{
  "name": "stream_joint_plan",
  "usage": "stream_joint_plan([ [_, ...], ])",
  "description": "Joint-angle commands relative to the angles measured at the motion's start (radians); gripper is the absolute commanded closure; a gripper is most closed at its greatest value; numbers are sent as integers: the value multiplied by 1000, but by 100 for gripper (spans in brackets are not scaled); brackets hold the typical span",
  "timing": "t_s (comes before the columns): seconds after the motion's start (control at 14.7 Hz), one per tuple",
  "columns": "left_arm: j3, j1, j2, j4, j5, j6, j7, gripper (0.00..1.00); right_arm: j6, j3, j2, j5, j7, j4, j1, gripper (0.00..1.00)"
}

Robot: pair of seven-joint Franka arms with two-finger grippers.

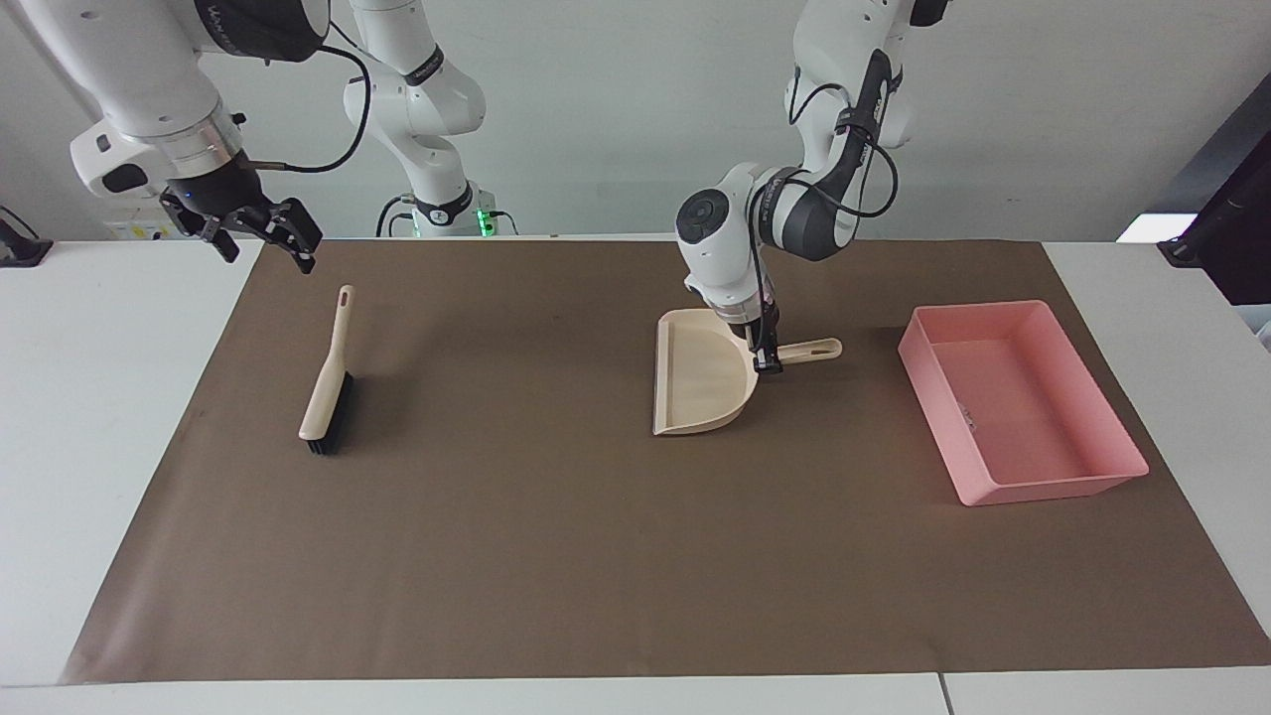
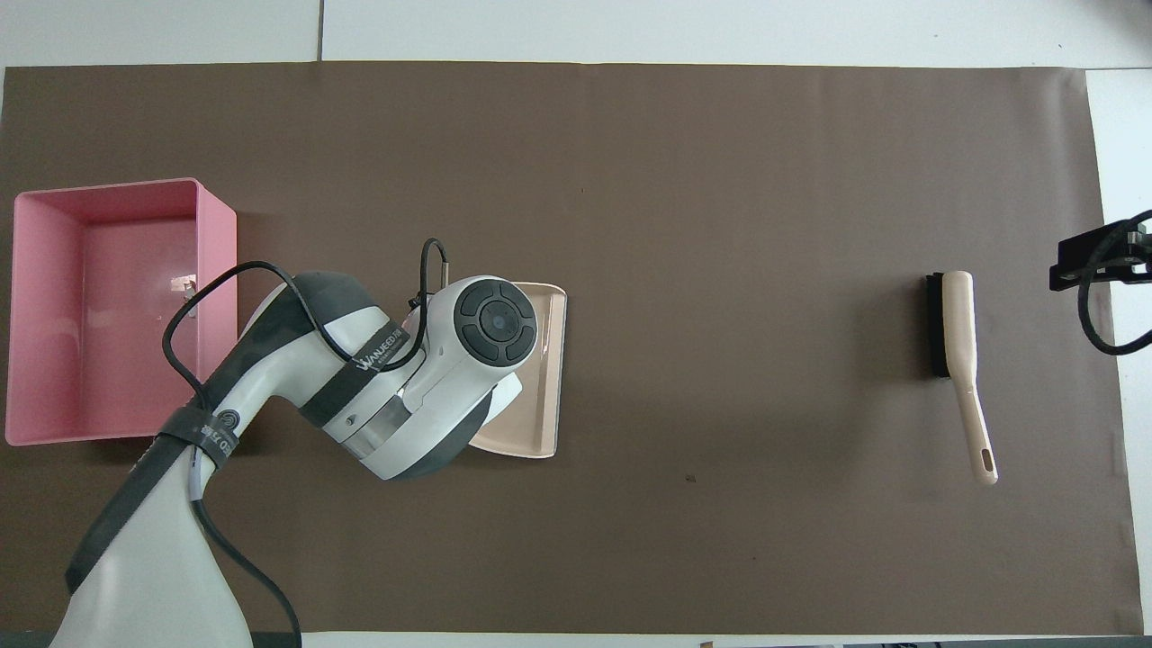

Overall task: Clean e-waste and dump in bin
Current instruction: 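Lower the empty dustpan onto the table with the left gripper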

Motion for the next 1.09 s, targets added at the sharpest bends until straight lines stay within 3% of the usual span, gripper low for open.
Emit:
stream_joint_plan([
  [0.0,17,-36,8,-8,-12,30,-37,100,17,2,-22,18,5,-28,-7,0],
  [0.2,17,-39,-2,-47,-14,70,-32,99,17,3,-22,18,5,-28,-6,0],
  [0.27,17,-37,-2,-47,-14,72,-34,93,17,2,-22,17,5,-28,-6,0],
  [0.41,17,-42,-3,-38,-14,70,-35,52,17,2,-22,17,5,-28,-6,0],
  [0.61,18,-37,-23,-41,-14,51,-48,6,17,2,-22,18,5,-28,-6,0],
  [0.82,18,16,-103,-45,-14,-4,-133,3,17,3,-22,18,5,-28,-6,0],
  [1.02,20,84,-147,-44,-27,-158,-531,2,17,2,-22,18,5,-28,-6,0],
])
